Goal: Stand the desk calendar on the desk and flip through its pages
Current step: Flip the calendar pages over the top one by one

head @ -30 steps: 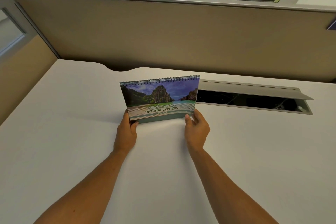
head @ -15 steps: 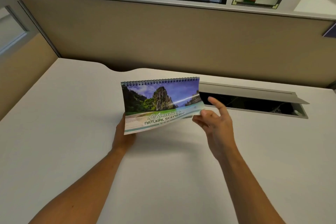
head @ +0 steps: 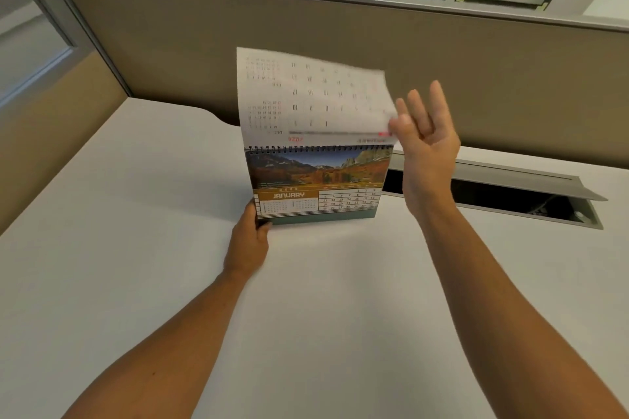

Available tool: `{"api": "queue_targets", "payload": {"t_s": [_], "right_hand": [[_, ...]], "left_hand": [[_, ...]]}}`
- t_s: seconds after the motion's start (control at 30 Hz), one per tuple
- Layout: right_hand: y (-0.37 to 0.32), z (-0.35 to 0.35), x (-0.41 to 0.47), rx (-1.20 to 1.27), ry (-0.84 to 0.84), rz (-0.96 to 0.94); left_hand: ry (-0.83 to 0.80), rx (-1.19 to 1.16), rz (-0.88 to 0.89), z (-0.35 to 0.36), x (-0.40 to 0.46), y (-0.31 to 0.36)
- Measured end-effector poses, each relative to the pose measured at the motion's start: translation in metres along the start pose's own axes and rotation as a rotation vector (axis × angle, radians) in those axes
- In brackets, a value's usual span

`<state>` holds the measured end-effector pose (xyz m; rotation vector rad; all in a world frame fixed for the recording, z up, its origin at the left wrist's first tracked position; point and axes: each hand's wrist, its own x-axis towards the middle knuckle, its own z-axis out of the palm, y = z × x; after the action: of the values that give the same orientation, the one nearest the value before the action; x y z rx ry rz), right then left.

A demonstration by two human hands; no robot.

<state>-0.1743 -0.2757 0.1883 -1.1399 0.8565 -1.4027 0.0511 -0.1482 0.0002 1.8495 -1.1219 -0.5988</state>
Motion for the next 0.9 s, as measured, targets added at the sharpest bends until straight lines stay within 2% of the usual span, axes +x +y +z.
{"api": "queue_targets", "payload": {"t_s": [0.07,0.13,0.27,0.37,0.53,0.7,0.9], "right_hand": [[0.018,-0.006,-0.011,-0.071,0.185,-0.028],[0.039,-0.013,-0.026,-0.165,0.284,0.043],[0.083,-0.023,-0.06,-0.335,0.209,0.319],[0.099,-0.024,-0.075,-0.378,0.238,0.422],[0.102,-0.021,-0.072,-0.456,0.244,0.422],[0.104,-0.022,-0.069,-0.38,0.238,0.432],[0.111,-0.026,-0.072,-0.436,0.344,0.39]], "left_hand": [[0.001,0.001,-0.001,0.001,0.0,0.0],[0.005,-0.001,0.009,0.001,0.0,0.001],[0.009,0.011,0.012,0.0,0.0,0.001],[0.01,0.015,0.009,0.0,0.0,0.0],[0.012,0.011,0.005,0.0,0.001,-0.001],[0.007,0.019,-0.014,0.0,0.0,0.0],[0.003,0.033,-0.018,0.0,0.0,0.002]]}}
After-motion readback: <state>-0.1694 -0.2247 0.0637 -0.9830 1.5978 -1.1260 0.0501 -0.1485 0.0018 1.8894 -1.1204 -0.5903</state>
